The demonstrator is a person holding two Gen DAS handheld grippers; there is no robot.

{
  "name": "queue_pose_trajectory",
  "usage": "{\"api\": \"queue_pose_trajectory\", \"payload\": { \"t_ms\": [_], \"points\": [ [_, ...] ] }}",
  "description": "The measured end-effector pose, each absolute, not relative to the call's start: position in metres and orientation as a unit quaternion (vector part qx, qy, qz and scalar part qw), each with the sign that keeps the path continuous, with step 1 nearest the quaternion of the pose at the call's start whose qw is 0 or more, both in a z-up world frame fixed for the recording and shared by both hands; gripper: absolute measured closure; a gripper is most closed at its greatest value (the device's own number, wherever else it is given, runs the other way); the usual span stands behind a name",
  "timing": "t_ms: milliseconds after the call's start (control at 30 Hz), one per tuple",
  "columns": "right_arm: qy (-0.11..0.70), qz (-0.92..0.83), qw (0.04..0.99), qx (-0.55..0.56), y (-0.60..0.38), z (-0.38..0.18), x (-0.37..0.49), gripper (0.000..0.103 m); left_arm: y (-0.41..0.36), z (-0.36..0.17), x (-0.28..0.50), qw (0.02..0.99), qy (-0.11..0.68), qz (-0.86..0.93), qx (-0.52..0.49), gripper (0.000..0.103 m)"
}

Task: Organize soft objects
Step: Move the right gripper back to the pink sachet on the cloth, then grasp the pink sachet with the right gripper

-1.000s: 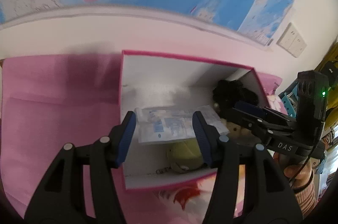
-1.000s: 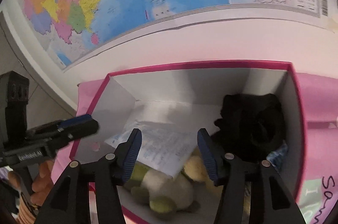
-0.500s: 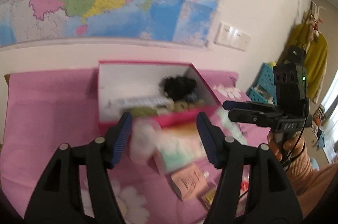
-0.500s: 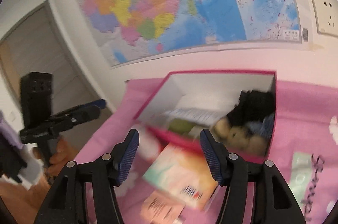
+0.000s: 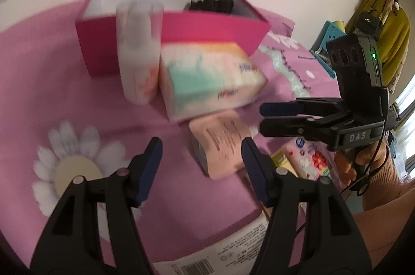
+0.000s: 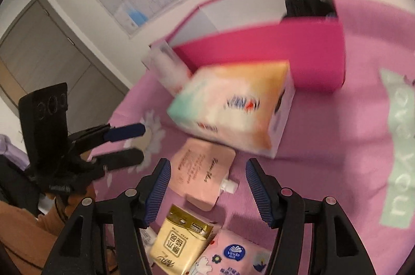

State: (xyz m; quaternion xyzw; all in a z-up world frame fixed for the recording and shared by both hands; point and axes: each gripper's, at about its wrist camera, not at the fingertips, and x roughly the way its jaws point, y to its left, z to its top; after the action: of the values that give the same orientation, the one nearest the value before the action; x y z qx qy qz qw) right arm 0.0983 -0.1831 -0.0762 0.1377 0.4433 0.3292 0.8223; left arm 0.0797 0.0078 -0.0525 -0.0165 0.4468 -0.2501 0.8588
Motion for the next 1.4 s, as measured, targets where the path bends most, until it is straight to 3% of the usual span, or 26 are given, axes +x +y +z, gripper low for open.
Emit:
{"api": "queue_pose_trajectory", "payload": {
  "t_ms": [67,233,467,1100,1400],
  "points": [
    [0.451,0.328,0.82,0.132,-0.179,-0.083,0.099,0.041,0.007,-0.061,0.077,0.852,0.458,-0.252,-0.024,0.039],
    [0.461,0.326,0.815,0.129,-0.171,-0.089,0.101,0.042,0.002,-0.069,0.071,0.845,0.468,-0.26,-0.023,0.051],
    [0.477,0.319,0.81,0.117,-0.16,-0.093,0.108,0.053,-0.004,-0.072,0.073,0.836,0.476,-0.273,-0.021,0.077],
    [0.437,0.346,0.818,0.141,-0.163,-0.079,0.093,0.054,0.002,-0.078,0.075,0.824,0.49,-0.276,-0.06,0.078],
    [0.411,0.339,0.837,0.122,-0.161,-0.058,0.083,0.055,0.003,-0.054,0.068,0.839,0.465,-0.279,-0.053,0.078]
  ]
}}
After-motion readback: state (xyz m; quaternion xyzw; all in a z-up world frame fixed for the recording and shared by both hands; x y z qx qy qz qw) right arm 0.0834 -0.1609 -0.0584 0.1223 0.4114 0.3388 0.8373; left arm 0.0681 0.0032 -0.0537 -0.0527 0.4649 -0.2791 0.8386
